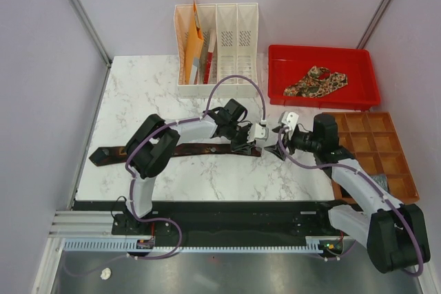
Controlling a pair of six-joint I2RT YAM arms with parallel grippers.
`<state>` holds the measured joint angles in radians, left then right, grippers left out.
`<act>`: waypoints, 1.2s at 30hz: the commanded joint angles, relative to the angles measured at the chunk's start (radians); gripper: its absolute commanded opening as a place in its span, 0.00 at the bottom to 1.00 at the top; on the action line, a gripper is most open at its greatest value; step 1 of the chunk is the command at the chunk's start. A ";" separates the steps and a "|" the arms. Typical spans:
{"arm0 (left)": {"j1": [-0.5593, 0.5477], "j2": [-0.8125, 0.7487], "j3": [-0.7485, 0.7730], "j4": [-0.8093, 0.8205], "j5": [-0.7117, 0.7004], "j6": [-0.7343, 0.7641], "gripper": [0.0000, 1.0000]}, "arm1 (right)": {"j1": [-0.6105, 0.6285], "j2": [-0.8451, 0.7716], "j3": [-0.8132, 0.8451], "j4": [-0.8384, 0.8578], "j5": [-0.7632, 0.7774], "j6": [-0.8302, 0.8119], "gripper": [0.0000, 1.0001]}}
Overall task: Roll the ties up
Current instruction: Roll the tie at the center of the board.
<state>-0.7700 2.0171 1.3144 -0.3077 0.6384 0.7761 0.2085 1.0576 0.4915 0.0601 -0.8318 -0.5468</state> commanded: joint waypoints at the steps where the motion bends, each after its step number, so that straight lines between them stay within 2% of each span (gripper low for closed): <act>1: 0.001 0.006 -0.032 -0.093 -0.019 0.025 0.02 | -0.006 -0.008 0.021 -0.017 0.169 0.459 0.77; 2: 0.001 0.006 -0.032 -0.091 -0.020 0.025 0.02 | -0.021 0.023 0.027 -0.034 0.190 0.502 0.75; 3: 0.003 0.006 -0.033 -0.091 -0.023 0.025 0.02 | -0.024 0.048 0.054 -0.054 0.239 0.580 0.68; 5: 0.003 0.006 -0.037 -0.091 -0.028 0.026 0.02 | -0.034 0.141 0.093 -0.132 0.258 0.646 0.61; 7: 0.001 0.005 -0.041 -0.088 -0.034 0.028 0.02 | -0.035 0.203 0.139 -0.181 0.255 0.726 0.58; 10: 0.003 0.005 -0.041 -0.087 -0.039 0.015 0.02 | -0.038 0.301 0.174 -0.212 0.238 0.816 0.59; 14: 0.003 0.006 -0.041 -0.067 -0.046 -0.001 0.02 | -0.037 0.407 0.176 -0.163 0.203 0.880 0.65; 22: 0.003 0.022 -0.021 -0.034 -0.051 -0.061 0.02 | -0.035 0.622 0.251 -0.114 0.125 0.959 0.63; 26: 0.005 0.025 -0.021 -0.022 -0.049 -0.083 0.02 | -0.031 0.660 0.251 -0.074 0.105 0.995 0.62; 36: 0.005 0.029 -0.027 0.004 -0.043 -0.116 0.02 | -0.031 0.694 0.259 -0.150 0.036 0.933 0.61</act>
<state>-0.7689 2.0167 1.3106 -0.2832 0.6300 0.6971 0.1726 1.7233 0.7540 -0.0227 -0.7944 0.4328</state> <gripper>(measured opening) 0.334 0.611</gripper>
